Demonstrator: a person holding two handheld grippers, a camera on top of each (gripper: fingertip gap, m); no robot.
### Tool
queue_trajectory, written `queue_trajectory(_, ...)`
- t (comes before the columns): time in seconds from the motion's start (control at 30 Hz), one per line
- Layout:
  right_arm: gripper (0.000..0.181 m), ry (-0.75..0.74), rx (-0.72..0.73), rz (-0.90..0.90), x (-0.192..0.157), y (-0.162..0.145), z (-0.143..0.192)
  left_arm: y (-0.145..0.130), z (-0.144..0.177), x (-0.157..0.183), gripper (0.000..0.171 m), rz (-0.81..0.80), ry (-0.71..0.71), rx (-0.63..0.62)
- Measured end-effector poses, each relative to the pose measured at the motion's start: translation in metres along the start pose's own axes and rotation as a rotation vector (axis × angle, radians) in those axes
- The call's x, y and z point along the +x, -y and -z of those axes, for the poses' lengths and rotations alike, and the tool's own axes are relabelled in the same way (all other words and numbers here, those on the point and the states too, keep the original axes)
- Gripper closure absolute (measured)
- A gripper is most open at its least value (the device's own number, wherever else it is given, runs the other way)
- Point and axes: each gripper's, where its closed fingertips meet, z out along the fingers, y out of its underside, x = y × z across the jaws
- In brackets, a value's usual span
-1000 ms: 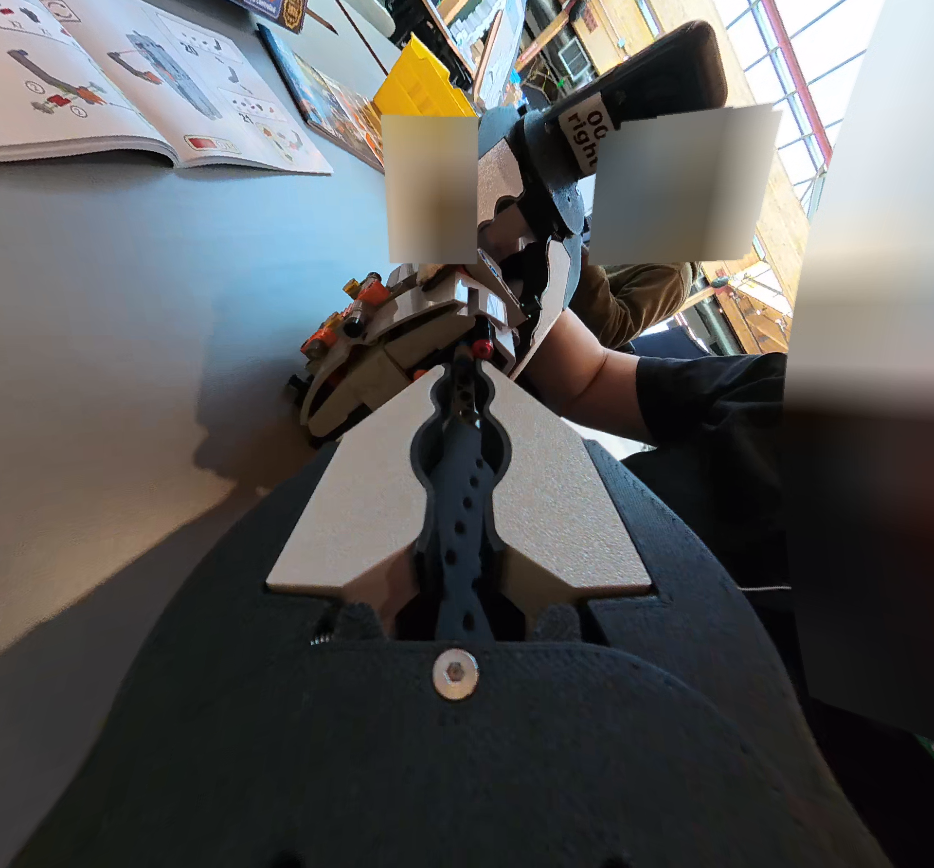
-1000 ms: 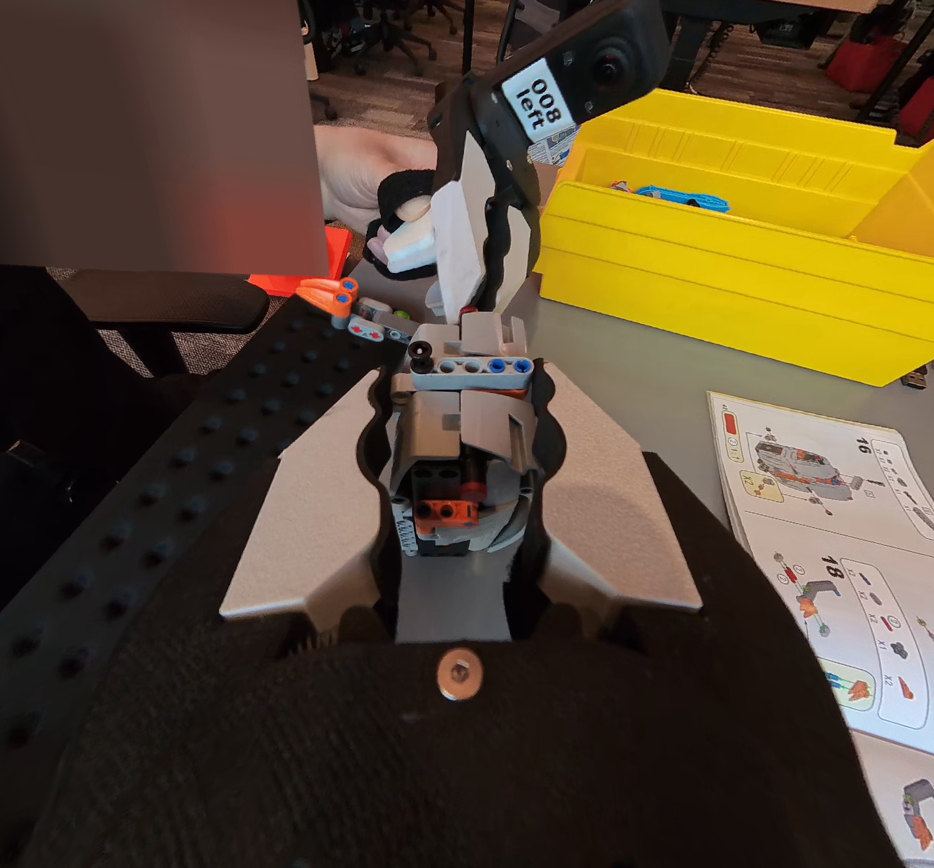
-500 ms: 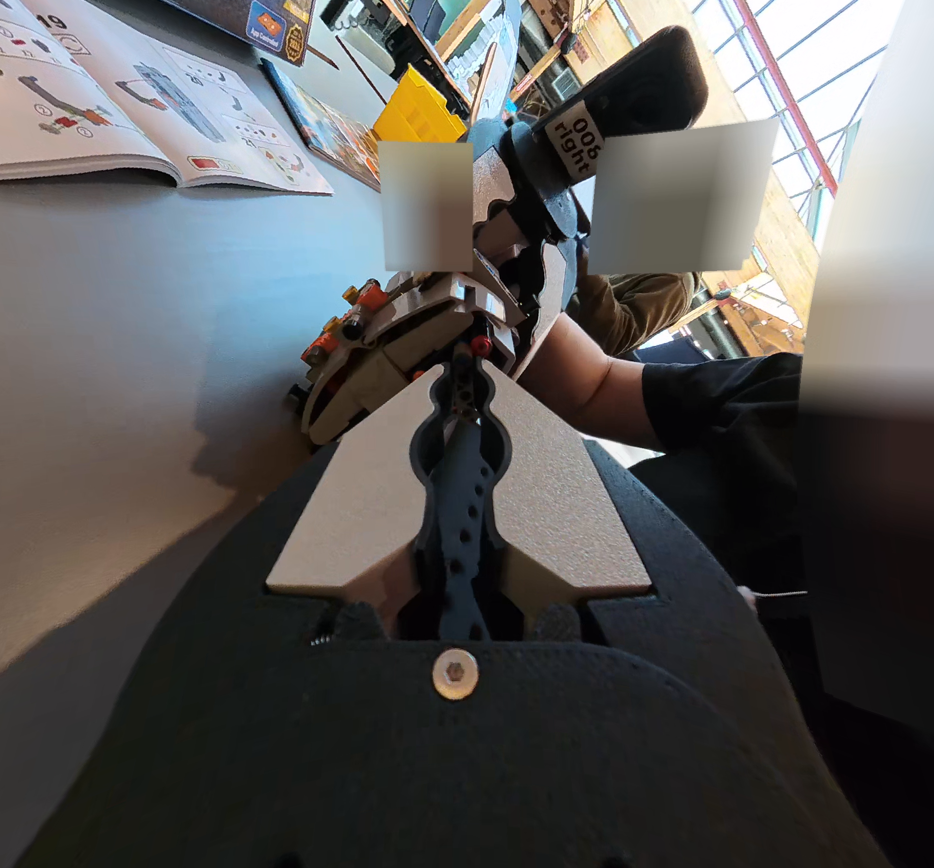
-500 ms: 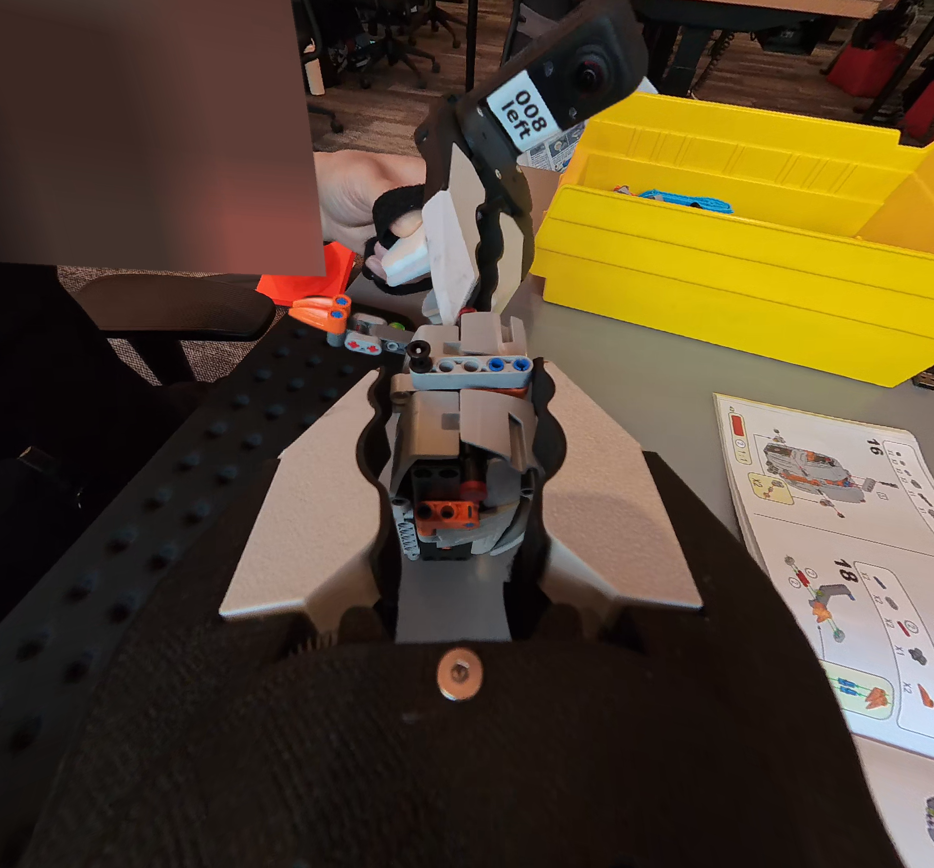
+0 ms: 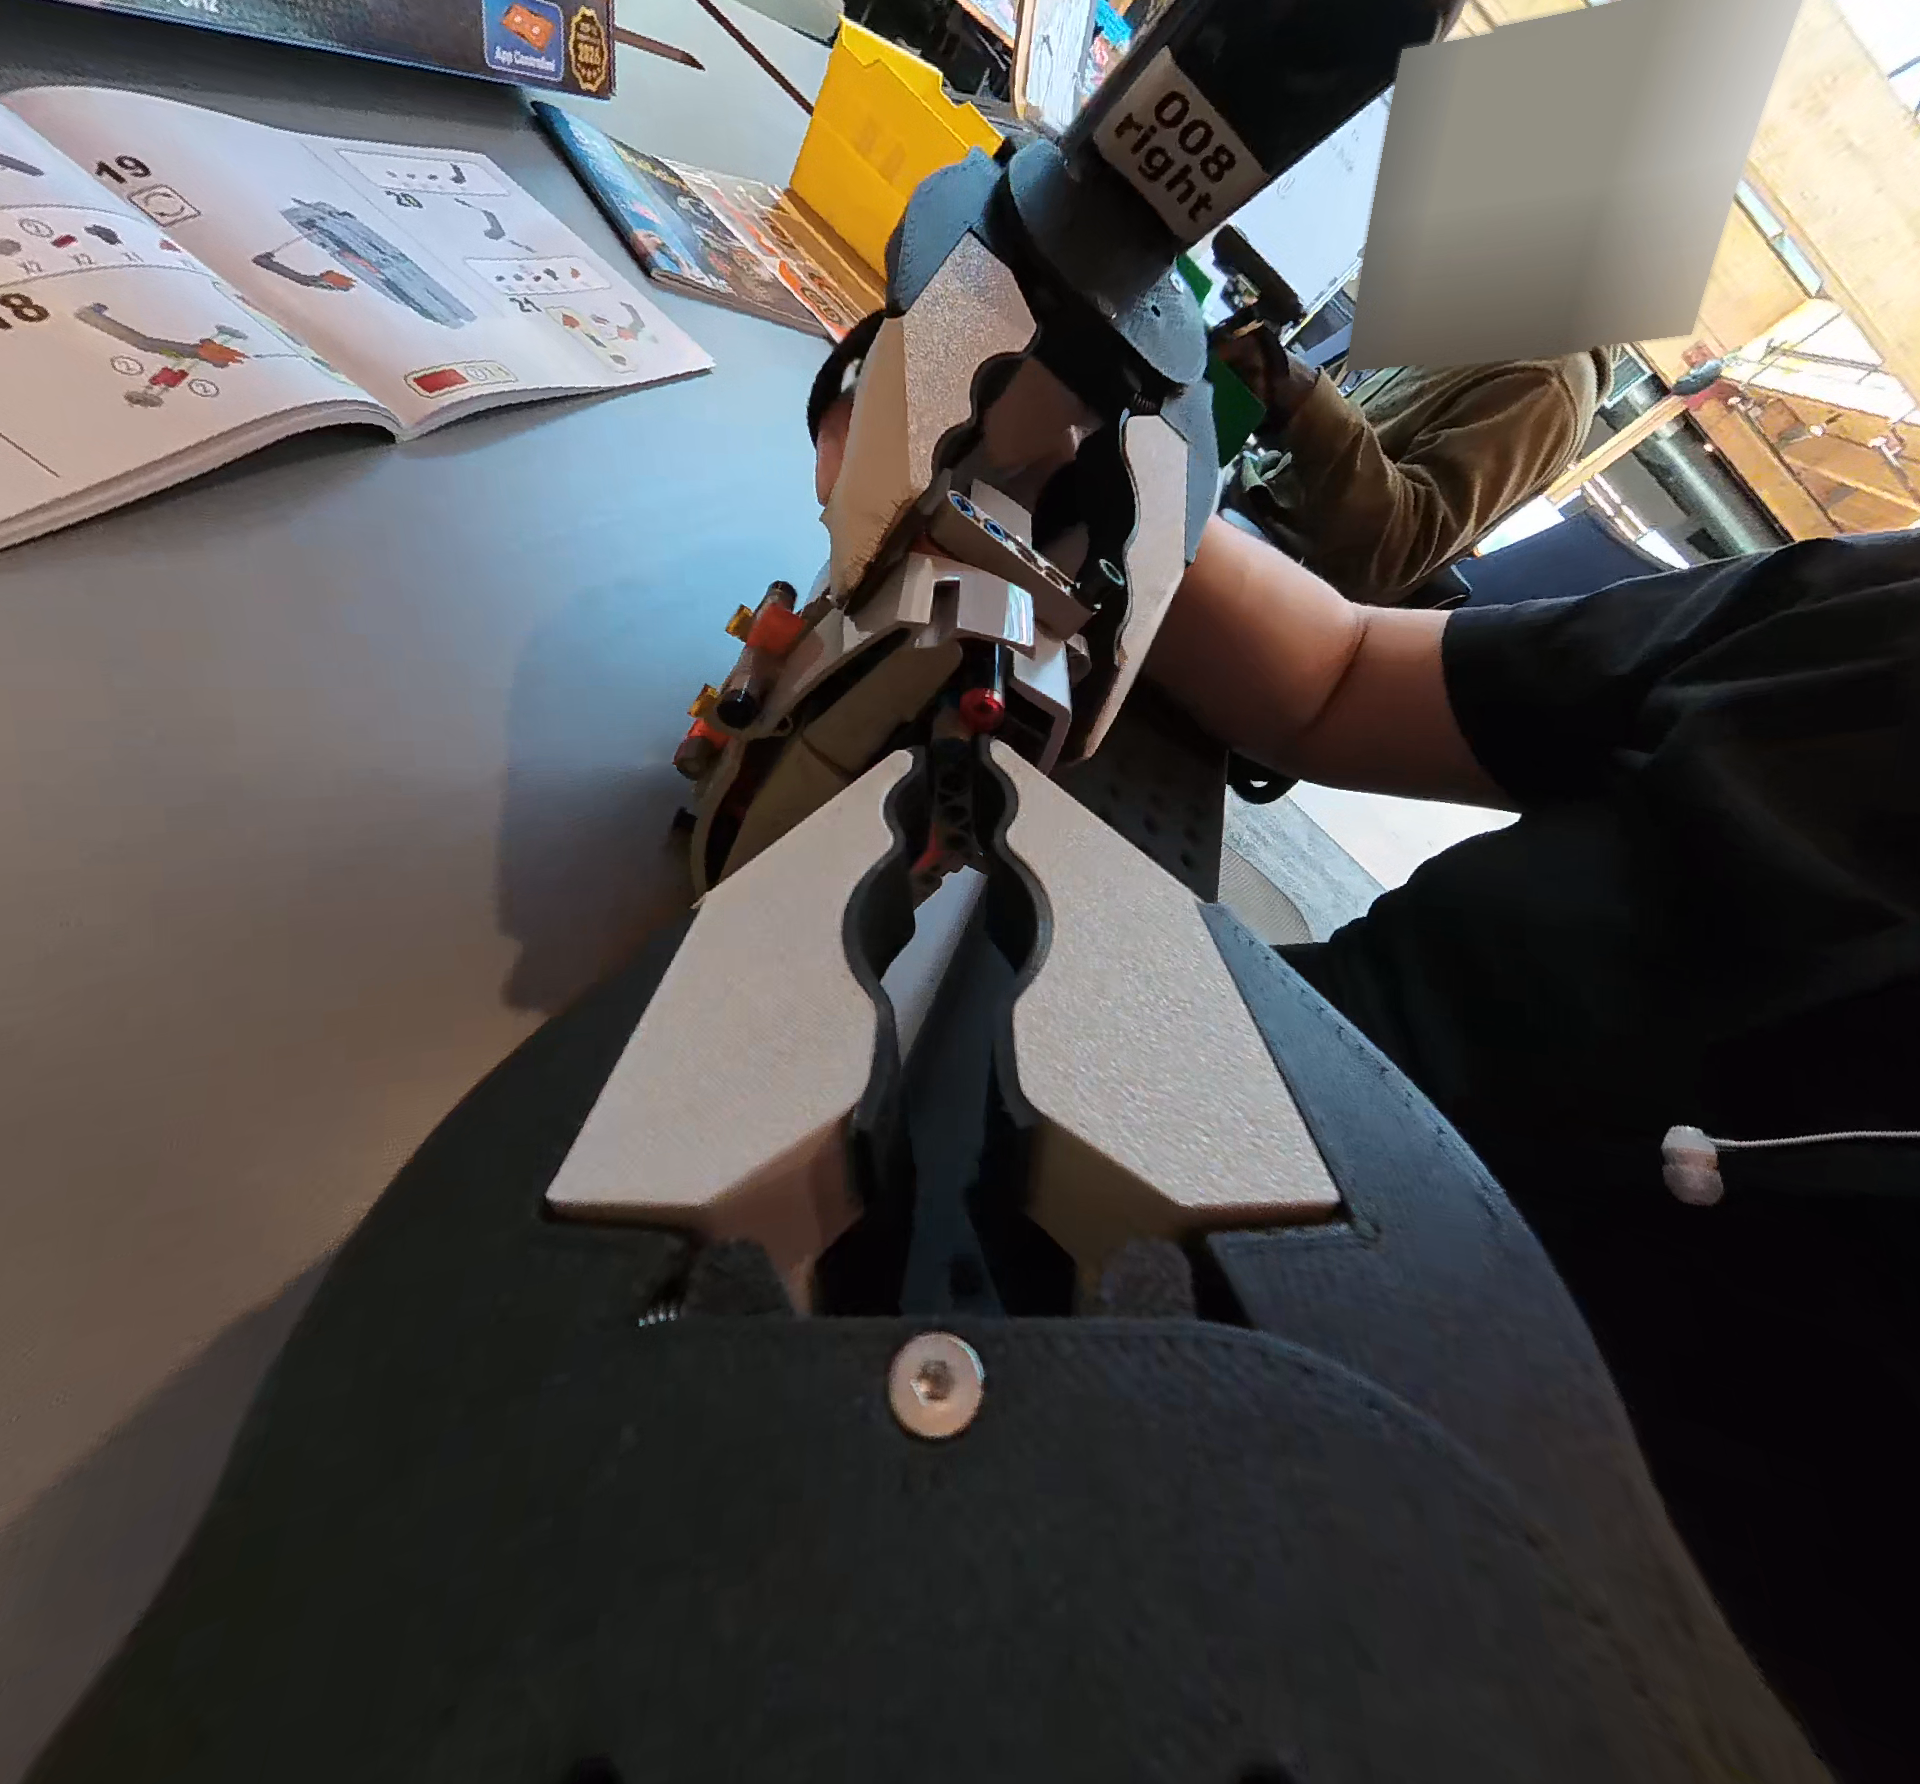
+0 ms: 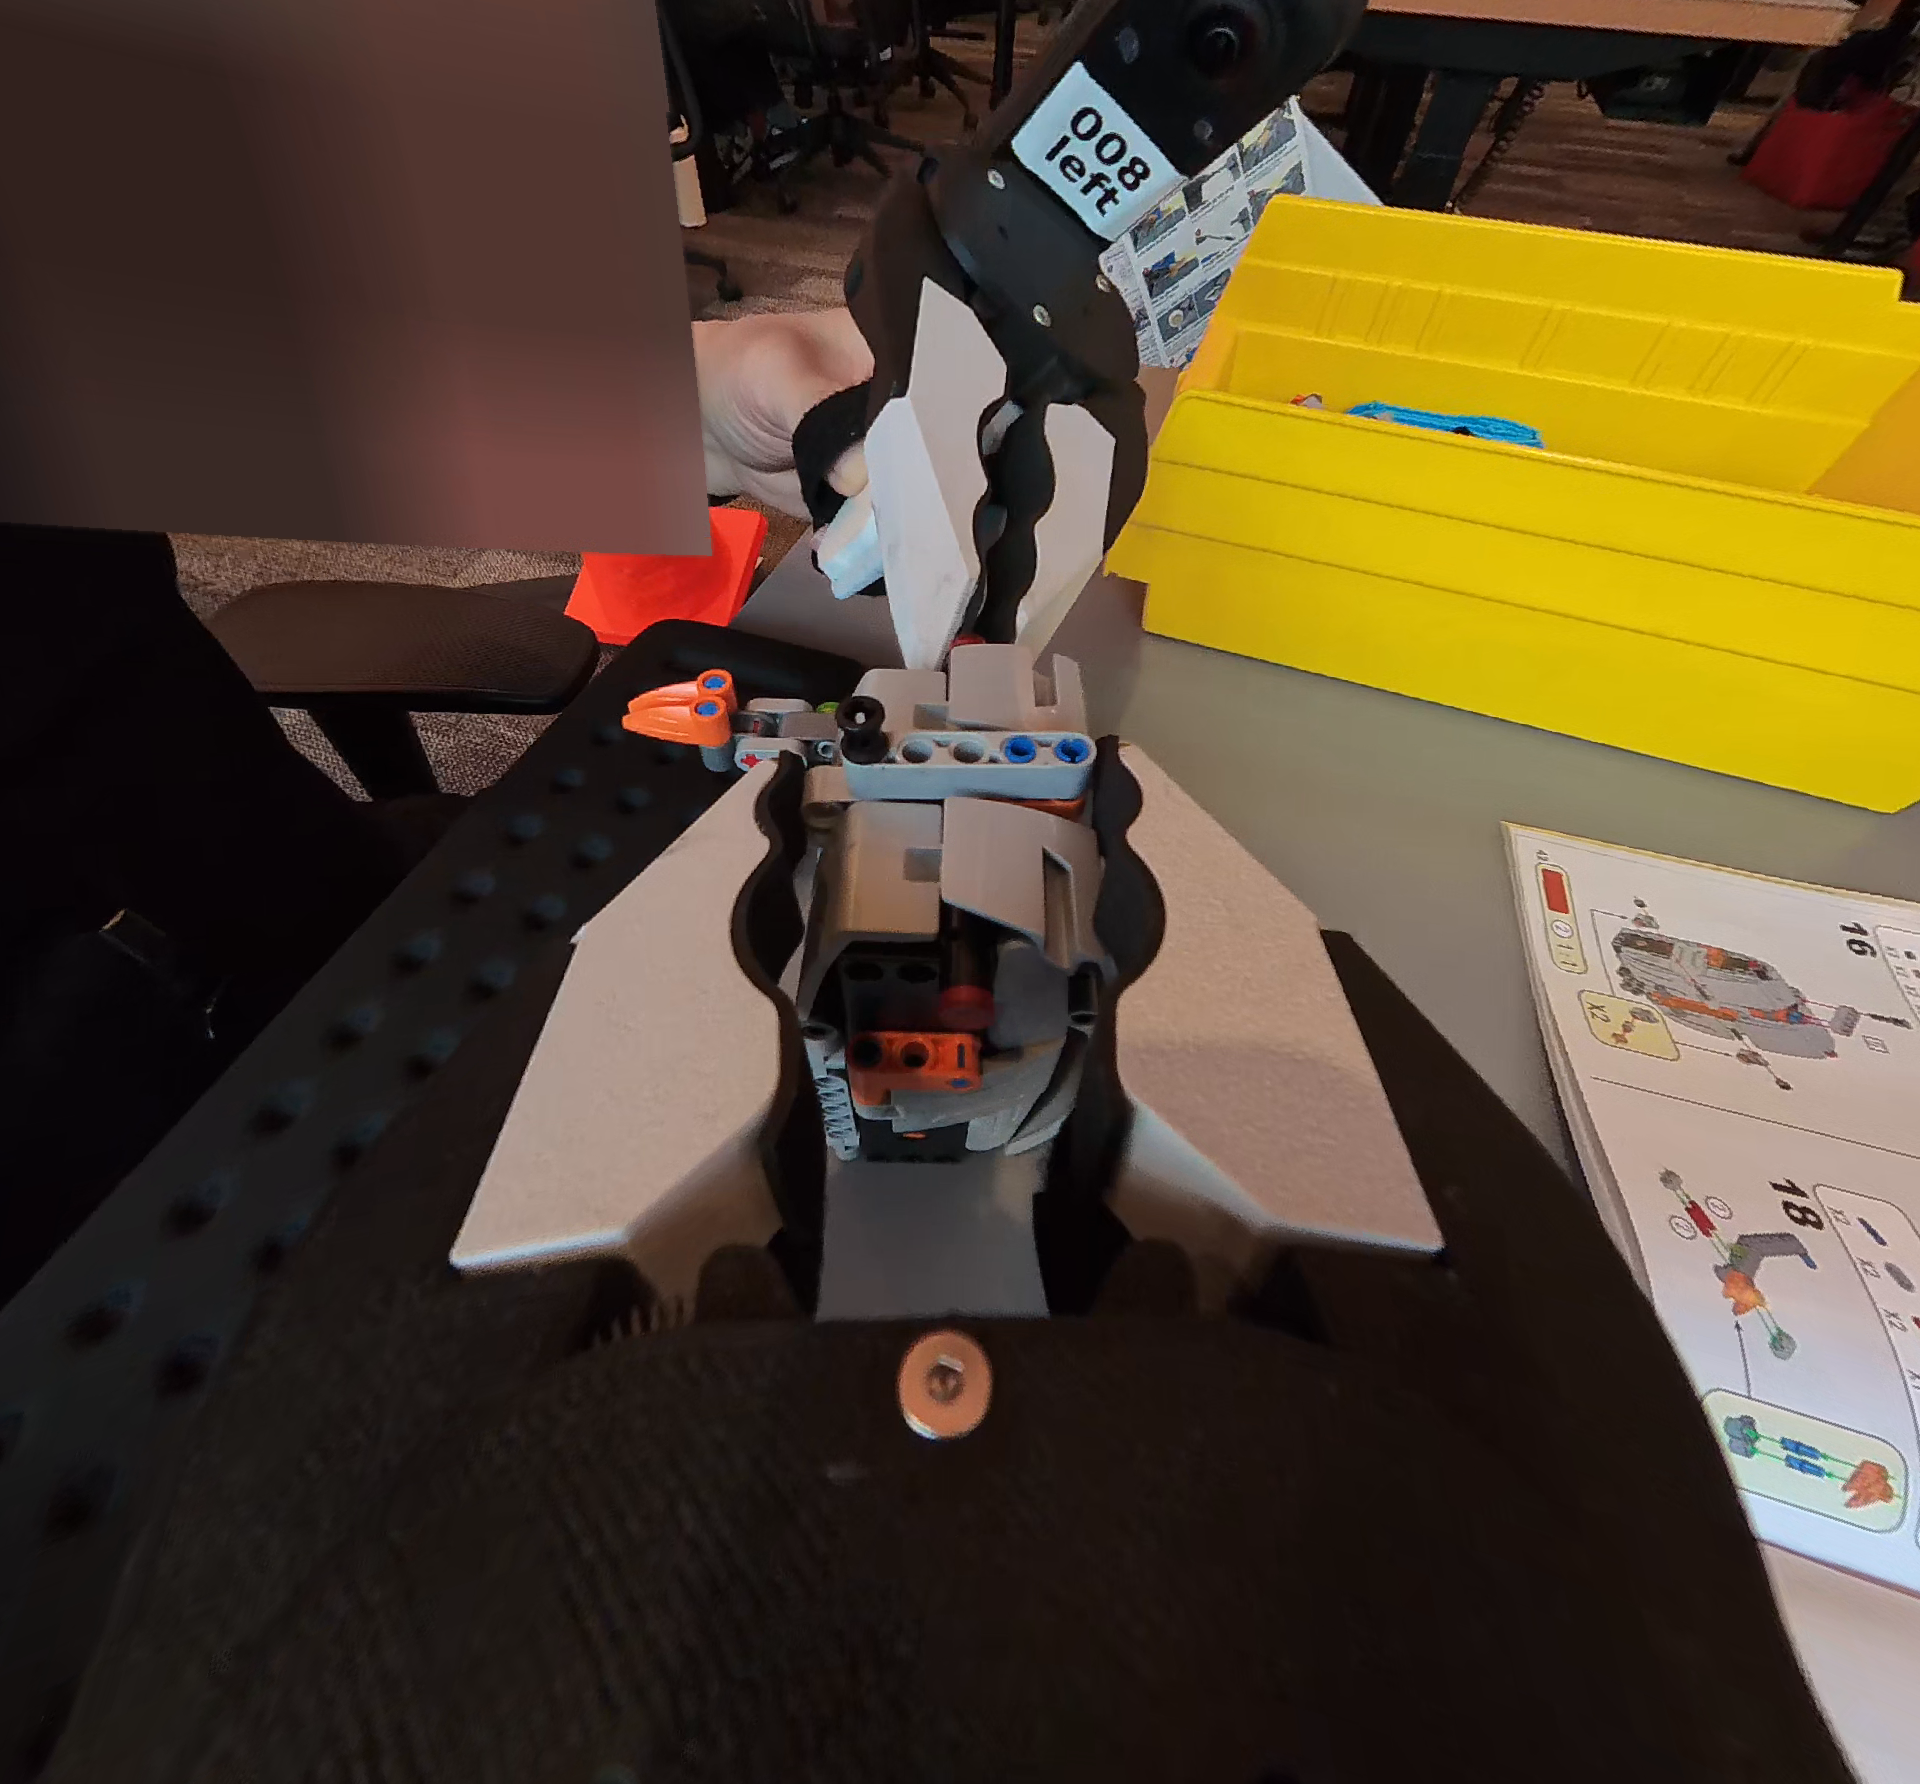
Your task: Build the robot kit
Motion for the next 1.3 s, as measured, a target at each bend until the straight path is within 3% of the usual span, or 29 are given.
queue_trajectory(0.33, 0.125, -0.004, -0.008, -0.006, 0.0002, -0.0006, 0.001, 0.0016, -0.0006, -0.0003, 0.167, -0.065, 0.024, 0.062)
queue_trajectory(0.8, 0.125, -0.008, -0.006, -0.005, -0.0006, -0.0007, 0.0006, 0.0042, 0.0003, -0.0001, 0.166, -0.022, -0.01, 0.187)
queue_trajectory(1.13, 0.125, -0.01, -0.004, -0.012, 0.0, -0.0006, 0.0005, 0.005, 0.0002, 0.0001, 0.166, 0.09, -0.031, 0.216)
queue_trajectory(1.3, 0.125, -0.007, -0.004, -0.015, -0.0005, -0.0005, 0.0003, 0.0042, 0.0, 0.0014, 0.166, 0.234, -0.078, 0.215)
